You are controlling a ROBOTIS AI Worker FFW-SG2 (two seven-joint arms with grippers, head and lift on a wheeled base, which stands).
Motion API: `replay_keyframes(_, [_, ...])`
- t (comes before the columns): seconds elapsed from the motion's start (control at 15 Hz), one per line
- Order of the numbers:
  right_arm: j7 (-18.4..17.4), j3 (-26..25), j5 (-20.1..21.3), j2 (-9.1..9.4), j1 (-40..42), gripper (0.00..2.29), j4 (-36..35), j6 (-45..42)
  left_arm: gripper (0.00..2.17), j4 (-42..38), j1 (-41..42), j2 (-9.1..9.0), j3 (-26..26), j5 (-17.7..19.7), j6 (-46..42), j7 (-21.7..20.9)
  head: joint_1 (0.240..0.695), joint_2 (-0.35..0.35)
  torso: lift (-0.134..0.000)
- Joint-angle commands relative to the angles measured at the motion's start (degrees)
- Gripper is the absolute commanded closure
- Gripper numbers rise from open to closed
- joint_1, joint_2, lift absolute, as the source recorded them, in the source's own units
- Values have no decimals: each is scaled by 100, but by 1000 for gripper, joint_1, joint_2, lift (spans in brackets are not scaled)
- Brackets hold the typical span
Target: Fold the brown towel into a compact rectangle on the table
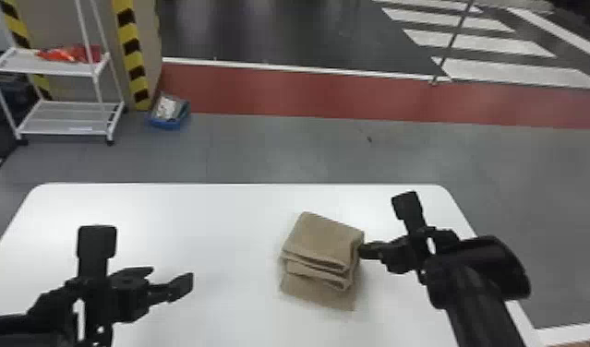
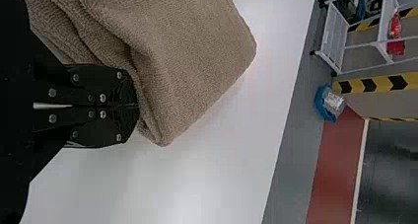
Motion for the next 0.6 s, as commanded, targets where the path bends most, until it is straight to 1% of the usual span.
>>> replay_keyframes(0.0, [-43, 148, -1, 36, -123, 1771, 256, -330, 100, 11, -15, 2, 11, 0, 0, 0, 695, -161, 0])
replay_keyframes(0.13, [-87, 253, -1, 45, -211, 1771, 493, -716, 100, 11, -15, 2, 11, 0, -17, 0, 695, -138, 0])
replay_keyframes(0.2, [-69, 333, -1, 45, -176, 1771, 484, -892, 100, 11, -24, 2, 29, 0, -17, 0, 695, -131, 0])
replay_keyframes(0.27, [45, 341, 34, 45, -79, 1771, 299, -892, 100, -7, -15, -7, 55, 0, 0, -18, 695, -123, 0])
replay_keyframes(0.33, [186, 280, 69, 10, 97, 1767, 71, -892, 100, -25, -6, -7, 73, 9, 0, -26, 695, -116, 0])
replay_keyframes(0.4, [450, 236, 157, -17, 299, 1767, -439, -857, 100, -25, -6, 2, 90, 9, 0, -44, 695, -110, 0])
replay_keyframes(0.47, [687, 166, 377, -26, 501, 1764, -896, -839, 100, -25, -6, 2, 125, 0, 0, -62, 695, -106, 0])
replay_keyframes(0.53, [784, 78, 473, -26, 677, 1760, -1230, -839, 100, -25, -15, 2, 152, -9, 0, -79, 695, -106, 0])
